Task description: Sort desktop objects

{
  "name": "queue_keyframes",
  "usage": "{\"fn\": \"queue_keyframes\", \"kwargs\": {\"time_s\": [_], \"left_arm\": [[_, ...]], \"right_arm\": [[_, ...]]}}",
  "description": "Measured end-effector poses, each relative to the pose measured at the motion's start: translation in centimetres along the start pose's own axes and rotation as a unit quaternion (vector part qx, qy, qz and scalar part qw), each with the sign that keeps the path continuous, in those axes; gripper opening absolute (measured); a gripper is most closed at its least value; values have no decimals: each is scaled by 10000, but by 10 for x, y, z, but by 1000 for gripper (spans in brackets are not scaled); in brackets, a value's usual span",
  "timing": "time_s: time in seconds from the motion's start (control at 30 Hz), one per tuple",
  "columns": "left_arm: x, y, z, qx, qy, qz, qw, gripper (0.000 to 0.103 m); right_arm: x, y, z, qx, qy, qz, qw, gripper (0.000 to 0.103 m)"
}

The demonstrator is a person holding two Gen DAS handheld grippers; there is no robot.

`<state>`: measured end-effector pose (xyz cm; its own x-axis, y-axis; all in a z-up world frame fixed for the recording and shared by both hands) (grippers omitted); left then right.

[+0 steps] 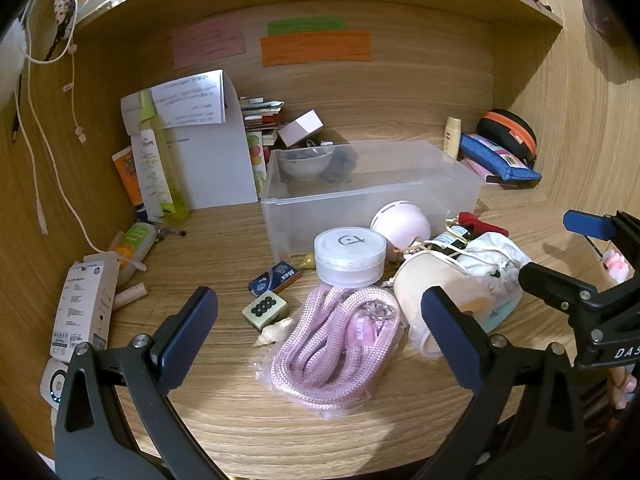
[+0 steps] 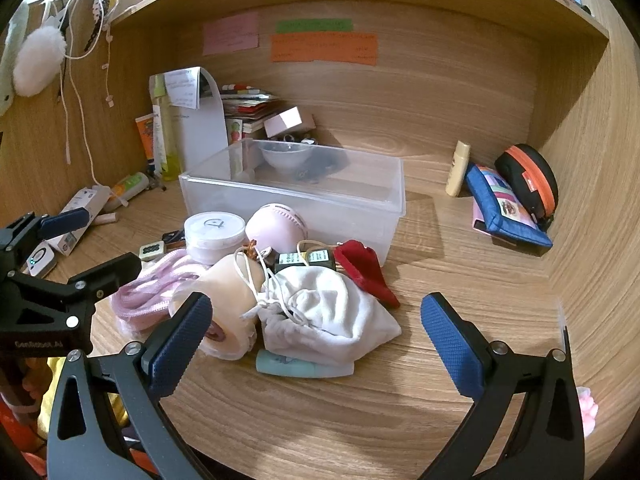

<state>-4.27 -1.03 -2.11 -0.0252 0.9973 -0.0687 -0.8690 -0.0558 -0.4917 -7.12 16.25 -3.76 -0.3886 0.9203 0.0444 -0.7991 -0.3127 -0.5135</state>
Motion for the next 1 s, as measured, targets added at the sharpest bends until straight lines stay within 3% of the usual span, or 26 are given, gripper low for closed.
{"fn": "queue_keyframes", "kwargs": {"time_s": [1.0], "left_arm": [[-17,-9,8,117,-21,105,9999,103]], "right_arm": [[18,-2,4,-22,120,-135,9998,103]]}}
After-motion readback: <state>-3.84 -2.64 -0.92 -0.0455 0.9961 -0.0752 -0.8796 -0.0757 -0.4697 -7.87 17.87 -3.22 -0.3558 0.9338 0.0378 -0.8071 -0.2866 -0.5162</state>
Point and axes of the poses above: each gripper's, at about its wrist camera, not at the fingertips, and y roughly the way its jaws point, x to its right, z to its top, the point moved 6 cm from there along y, roughly the way its jaws point, and after that the axes turned 4 degrees about x, right-handed, at the moved point
